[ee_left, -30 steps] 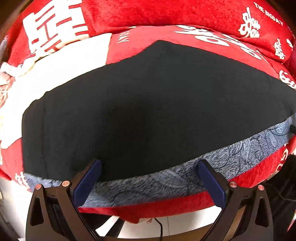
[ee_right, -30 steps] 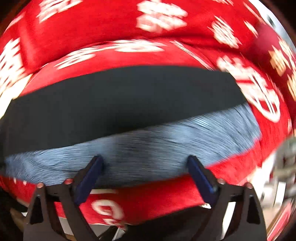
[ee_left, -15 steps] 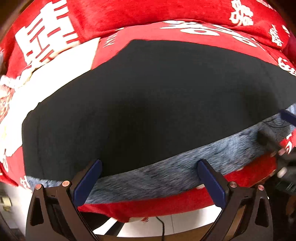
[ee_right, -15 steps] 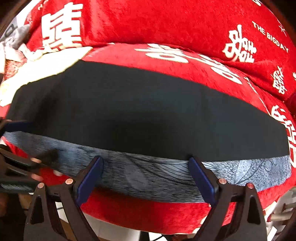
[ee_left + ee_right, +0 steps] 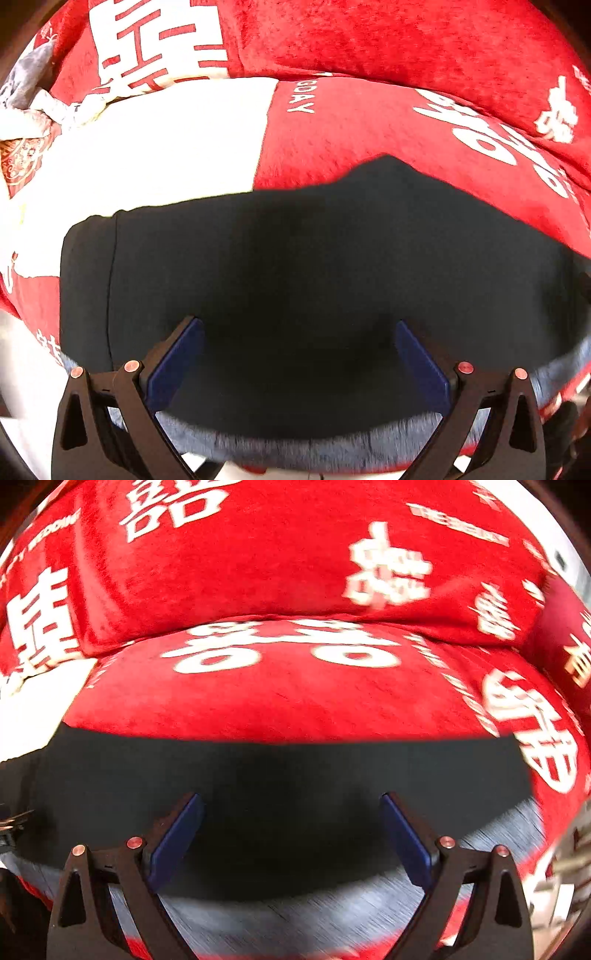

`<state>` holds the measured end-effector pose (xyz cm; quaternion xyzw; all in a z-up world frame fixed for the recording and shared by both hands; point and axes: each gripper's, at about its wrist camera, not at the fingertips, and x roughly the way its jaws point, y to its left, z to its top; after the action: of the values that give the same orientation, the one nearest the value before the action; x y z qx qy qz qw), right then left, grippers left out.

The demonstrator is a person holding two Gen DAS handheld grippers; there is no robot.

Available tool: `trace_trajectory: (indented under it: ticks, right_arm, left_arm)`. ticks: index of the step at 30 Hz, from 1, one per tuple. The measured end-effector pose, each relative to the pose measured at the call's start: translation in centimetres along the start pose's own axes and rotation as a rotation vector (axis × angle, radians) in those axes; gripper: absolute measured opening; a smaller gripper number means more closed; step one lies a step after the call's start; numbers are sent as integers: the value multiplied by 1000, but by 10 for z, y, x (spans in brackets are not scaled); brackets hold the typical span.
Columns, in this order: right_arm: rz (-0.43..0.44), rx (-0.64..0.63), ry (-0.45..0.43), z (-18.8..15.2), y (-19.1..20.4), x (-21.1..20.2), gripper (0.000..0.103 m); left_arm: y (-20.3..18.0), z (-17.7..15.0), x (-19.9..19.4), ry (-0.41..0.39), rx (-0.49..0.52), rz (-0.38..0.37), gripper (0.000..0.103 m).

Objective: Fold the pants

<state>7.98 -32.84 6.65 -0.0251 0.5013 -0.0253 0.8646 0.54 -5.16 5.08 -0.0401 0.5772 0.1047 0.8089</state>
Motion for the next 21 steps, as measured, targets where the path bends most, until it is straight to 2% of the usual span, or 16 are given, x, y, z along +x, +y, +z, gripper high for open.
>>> trace_trajectory:
  ticks: [2,3,4,6,7,9,11,13,16,18,21]
  right_arm:
    - [-46,-6,60,10,-3,29,97]
    - [-67,13,72,11,-14,37,98]
    - [-52,52,63,6,-24,39,102]
    - [-92,134,34,5,-60,40,102]
    - [-138,168,38,2,-80,39,103]
    - [-152,256,50,-2,-118,41,103]
    - [-188,283,53,-5,-140,36,103]
    - [-216,305,56,-4,-142,29,103]
    - [-164,287,21,4,-110,19,103]
    - [-103,202,0,13,-63,18,103]
    - [-48,61,3,26,3,31,103]
  left_arm:
    - [9,2,9,18,-14,33,103]
    - [18,1,12,28,-35,10,103]
    - [31,-3,12,37,-64,-19,103]
    - [51,-8,11,43,-105,-48,103]
    - [60,-10,9,41,-112,-48,103]
    - [67,-13,8,42,-112,-29,103]
    - [73,-15,2,35,-120,10,103]
    - [76,-11,-7,3,-135,-12,103]
    - [77,6,-14,-29,-169,0,103]
    - [64,23,-11,-29,-172,15,103]
    - [35,43,-2,-15,-123,17,103]
